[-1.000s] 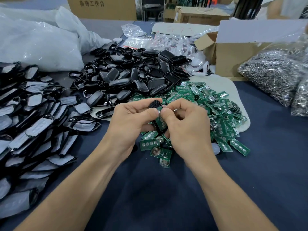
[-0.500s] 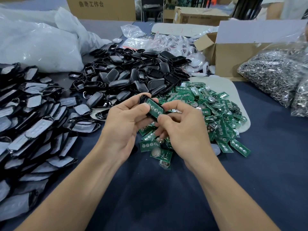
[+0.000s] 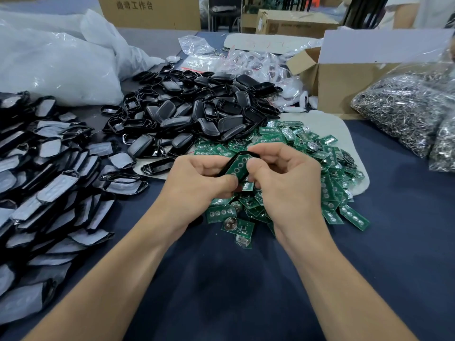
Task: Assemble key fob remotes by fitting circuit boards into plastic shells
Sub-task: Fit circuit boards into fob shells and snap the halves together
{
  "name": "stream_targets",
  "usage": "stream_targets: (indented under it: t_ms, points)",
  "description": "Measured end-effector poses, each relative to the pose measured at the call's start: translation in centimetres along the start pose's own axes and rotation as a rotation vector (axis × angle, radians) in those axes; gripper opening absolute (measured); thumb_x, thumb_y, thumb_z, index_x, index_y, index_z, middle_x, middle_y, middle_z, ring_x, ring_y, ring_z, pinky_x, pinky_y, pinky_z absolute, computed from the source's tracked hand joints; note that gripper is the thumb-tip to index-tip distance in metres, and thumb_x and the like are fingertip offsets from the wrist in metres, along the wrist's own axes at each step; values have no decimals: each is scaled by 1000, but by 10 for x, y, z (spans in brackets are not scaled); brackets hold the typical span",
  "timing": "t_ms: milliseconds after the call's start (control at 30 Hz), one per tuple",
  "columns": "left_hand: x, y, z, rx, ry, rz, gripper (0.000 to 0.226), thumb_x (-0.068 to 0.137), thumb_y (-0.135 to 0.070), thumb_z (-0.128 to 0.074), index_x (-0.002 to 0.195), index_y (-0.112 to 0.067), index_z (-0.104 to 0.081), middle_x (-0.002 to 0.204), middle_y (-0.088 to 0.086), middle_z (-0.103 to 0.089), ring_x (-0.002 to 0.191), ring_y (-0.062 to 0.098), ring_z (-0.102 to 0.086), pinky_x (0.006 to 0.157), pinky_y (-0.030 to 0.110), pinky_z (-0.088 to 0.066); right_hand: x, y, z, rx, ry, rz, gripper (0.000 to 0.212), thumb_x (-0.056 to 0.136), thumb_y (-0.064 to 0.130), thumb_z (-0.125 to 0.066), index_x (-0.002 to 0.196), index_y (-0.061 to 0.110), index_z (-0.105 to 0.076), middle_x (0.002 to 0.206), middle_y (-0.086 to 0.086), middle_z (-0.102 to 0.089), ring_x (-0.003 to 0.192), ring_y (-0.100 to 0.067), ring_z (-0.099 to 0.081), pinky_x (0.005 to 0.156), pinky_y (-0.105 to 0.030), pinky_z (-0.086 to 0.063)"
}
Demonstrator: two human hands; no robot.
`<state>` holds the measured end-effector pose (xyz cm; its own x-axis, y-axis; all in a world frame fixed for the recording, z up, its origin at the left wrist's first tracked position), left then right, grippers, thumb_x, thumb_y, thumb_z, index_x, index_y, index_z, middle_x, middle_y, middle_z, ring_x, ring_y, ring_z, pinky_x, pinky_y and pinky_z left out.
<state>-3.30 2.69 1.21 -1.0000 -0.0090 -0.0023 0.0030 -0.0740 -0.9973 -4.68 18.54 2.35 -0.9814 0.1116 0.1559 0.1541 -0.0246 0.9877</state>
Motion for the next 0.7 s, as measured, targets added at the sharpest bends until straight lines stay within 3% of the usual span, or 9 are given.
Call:
stream_targets:
  t_ms: [400, 600, 700]
  points:
    - [-1, 4, -6, -209, 70, 98, 18, 90, -3, -72, 96, -14, -84, 96, 11, -80, 83, 17, -77, 69, 23, -59, 4, 4, -1, 133, 105, -39, 26, 88, -4, -71, 89, 21, -79, 72, 2, -73, 61, -7, -63, 60, -17, -50]
    - [-1, 6, -9, -194, 48, 86, 19, 88, 1, -73, 97, -12, -84, 95, 13, -80, 80, 17, -76, 69, 23, -60, 4, 0, 2, 117, 63, -61, 25, 89, -3, -71, 84, 20, -78, 65, 6, -70, 55, -6, -59, 57, -16, -48]
    - [-1, 6, -10, -207, 26, 83, 18, 90, -2, -73, 104, -9, -81, 96, 13, -80, 80, 17, -76, 69, 23, -60, 4, 1, 8, 8, -22, -35, 23, 86, 3, -77, 93, 25, -80, 77, 10, -75, 65, -2, -66, 65, -18, -52]
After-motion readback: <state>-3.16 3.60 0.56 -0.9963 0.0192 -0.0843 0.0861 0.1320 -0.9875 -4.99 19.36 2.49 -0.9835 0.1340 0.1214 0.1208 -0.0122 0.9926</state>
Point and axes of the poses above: each hand's wrist, its own x-axis towards the middle knuckle, its own z-axis out of the back of the hand, y = z × x, the point moved 5 cm from there along x, towards the middle knuckle
